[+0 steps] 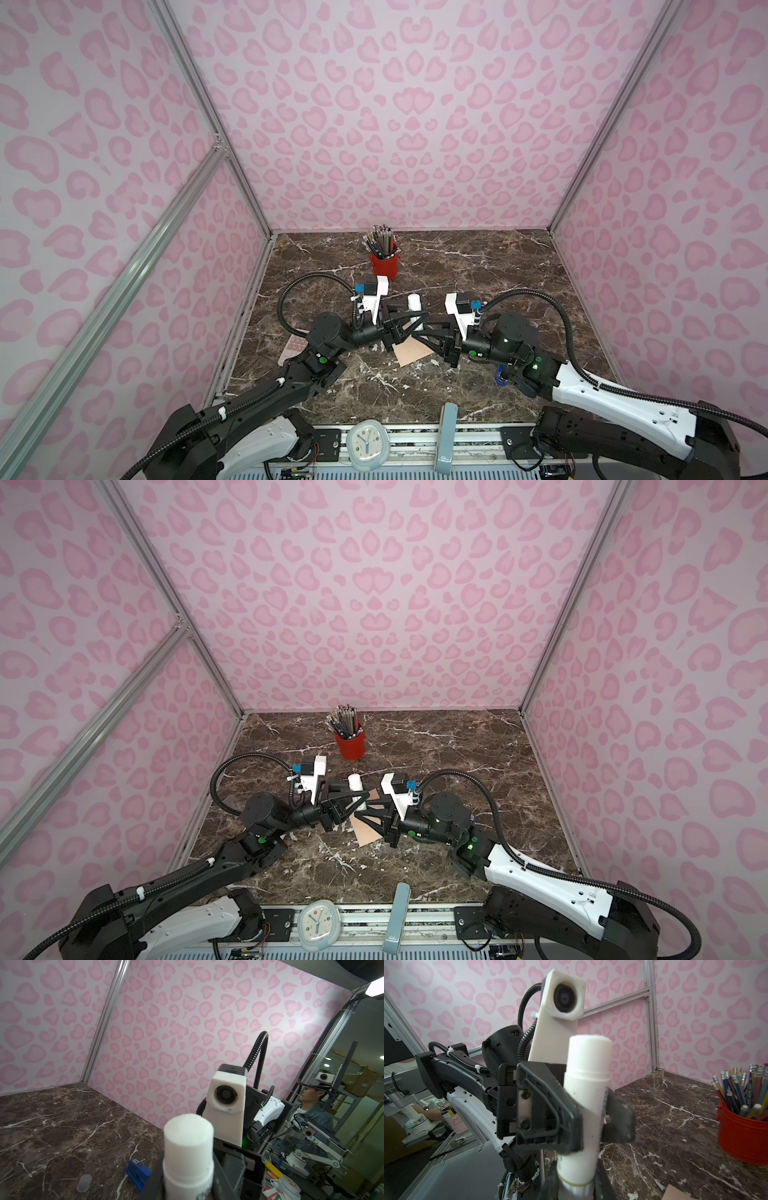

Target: Place the letter into the envelope and seal it

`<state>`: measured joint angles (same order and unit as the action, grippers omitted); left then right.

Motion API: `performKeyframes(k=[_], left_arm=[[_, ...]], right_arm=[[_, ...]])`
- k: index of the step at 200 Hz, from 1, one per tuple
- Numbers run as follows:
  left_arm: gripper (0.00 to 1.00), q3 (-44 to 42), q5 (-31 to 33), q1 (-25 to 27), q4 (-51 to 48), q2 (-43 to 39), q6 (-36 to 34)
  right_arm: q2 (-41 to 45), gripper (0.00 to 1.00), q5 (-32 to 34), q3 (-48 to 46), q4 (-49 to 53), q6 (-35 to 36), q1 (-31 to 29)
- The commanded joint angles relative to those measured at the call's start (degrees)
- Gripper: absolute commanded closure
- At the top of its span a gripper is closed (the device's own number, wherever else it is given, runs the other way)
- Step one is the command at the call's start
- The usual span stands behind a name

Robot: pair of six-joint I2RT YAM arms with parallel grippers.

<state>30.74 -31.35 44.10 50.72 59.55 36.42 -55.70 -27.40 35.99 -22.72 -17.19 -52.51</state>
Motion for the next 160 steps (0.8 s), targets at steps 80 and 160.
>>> performKeyframes(k=[80, 160], left_arm=[[0.96, -0.9, 23.9, 4.8, -7.1, 0.6, -6.4], [0.96, -1.0, 30.7, 6.2, -7.3, 0.8, -7.5]], right_arm=[[-2.6, 0.85, 39.8, 11.6, 12.7, 8.4, -14.4], [-8.8, 0.8, 58.0, 18.7, 18.6, 14.9, -26.4]])
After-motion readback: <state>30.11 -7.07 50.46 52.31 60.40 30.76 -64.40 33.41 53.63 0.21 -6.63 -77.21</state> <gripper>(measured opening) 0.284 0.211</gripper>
